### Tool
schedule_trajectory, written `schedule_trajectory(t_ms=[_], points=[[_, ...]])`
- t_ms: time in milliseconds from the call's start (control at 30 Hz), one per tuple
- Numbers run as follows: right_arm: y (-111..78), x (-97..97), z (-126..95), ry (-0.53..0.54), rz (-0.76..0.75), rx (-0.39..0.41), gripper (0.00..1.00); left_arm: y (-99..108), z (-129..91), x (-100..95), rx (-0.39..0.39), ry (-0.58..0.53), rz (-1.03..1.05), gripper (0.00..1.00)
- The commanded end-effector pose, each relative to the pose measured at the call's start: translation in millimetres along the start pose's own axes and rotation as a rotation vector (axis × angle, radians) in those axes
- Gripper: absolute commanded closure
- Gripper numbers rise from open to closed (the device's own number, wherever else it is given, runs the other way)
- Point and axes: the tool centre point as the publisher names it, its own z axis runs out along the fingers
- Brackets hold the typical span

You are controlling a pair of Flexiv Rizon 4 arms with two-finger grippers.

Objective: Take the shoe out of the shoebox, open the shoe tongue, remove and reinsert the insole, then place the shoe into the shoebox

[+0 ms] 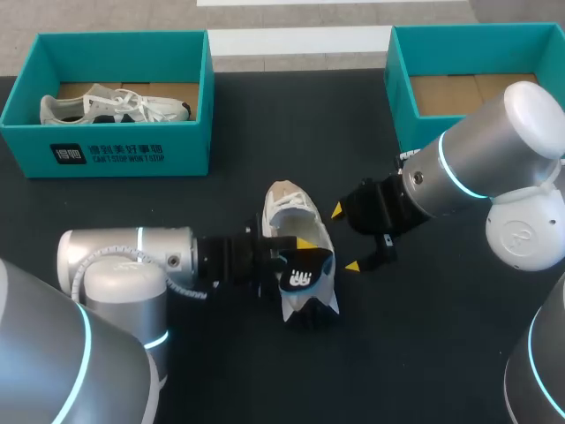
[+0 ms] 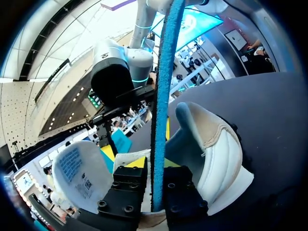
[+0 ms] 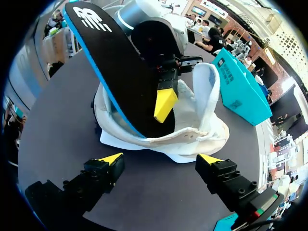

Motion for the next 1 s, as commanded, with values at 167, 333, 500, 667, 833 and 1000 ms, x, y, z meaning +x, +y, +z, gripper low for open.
schedule_trajectory(t_ms=[167, 333, 500, 667, 833, 1000], points=[[0.0, 0.5, 1, -0.001, 0.0, 0.0, 0.0, -5, -2, -5.0, 0.01, -0.007, 0.004, 0.61], [0.0, 0.5, 1, -0.001, 0.0, 0.0, 0.0, -15, -1, -10.1, 0.022, -0.006, 0.009, 0.62], [0.0, 0.5, 1, -0.001, 0.0, 0.0, 0.0, -25, -4, -9.4, 0.021, 0.01, 0.007, 0.62], [0.0, 0.5, 1, -0.001, 0.0, 0.0, 0.0, -31, -10, -5.8, 0.004, 0.025, 0.001, 0.6], [0.0, 0.5, 1, -0.001, 0.0, 0.0, 0.0, -44, -22, -0.1, 0.002, 0.026, 0.002, 0.6], [0.0, 0.5, 1, -0.001, 0.0, 0.0, 0.0, -53, -32, 8.5, 0.006, 0.022, 0.0, 0.62]])
